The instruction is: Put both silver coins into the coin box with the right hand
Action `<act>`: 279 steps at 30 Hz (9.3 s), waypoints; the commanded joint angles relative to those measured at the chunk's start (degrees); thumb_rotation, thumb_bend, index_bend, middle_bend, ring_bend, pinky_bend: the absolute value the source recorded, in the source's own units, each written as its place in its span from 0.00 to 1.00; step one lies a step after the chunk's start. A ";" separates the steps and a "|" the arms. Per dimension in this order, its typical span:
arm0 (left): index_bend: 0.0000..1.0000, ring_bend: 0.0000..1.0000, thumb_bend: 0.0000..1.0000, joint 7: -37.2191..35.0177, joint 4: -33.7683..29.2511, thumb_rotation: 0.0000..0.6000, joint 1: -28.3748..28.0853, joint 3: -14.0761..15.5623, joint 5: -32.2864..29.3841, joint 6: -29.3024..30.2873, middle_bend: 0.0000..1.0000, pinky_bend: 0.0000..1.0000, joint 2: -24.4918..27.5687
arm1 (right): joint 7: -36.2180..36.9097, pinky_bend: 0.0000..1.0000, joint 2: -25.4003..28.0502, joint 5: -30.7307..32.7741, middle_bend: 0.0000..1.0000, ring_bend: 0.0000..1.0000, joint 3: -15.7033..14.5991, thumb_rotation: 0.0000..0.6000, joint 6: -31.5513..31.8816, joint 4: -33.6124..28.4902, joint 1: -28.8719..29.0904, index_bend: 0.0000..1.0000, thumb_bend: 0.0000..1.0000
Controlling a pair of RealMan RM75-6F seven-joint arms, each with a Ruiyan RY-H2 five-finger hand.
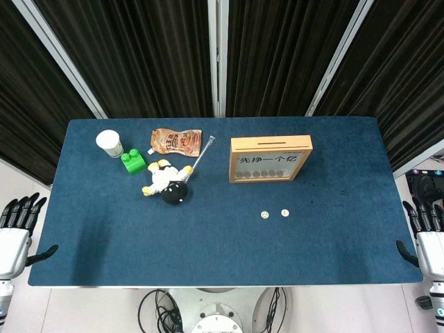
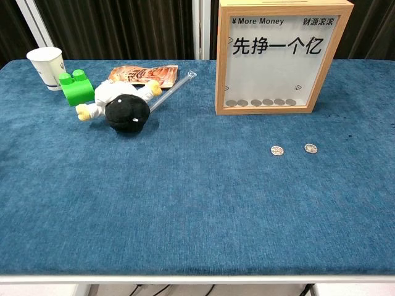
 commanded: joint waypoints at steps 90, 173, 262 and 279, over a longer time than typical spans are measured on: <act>0.06 0.00 0.07 -5.20 3.23 1.00 1.26 0.80 0.01 0.28 0.00 0.00 -0.29 | -8.55 0.00 -28.03 1.88 0.02 0.00 0.06 1.00 -24.57 14.77 24.55 0.37 0.32; 0.06 0.00 0.07 -8.74 5.63 1.00 1.05 1.03 0.22 0.00 0.00 0.00 -0.56 | -7.97 0.00 -32.65 -0.21 0.02 0.00 -0.80 1.00 -21.30 21.56 26.09 0.41 0.34; 0.06 0.00 0.07 -10.08 2.99 1.00 1.50 1.94 3.52 2.69 0.00 0.00 1.59 | -46.96 0.00 -11.55 36.14 0.09 0.00 25.66 1.00 -26.84 -15.33 47.94 0.71 0.44; 0.06 0.00 0.07 -11.18 3.65 1.00 1.22 1.87 3.22 2.29 0.00 0.00 1.62 | -53.52 0.00 -11.75 54.94 0.09 0.00 22.37 1.00 -23.30 -15.17 55.39 0.74 0.44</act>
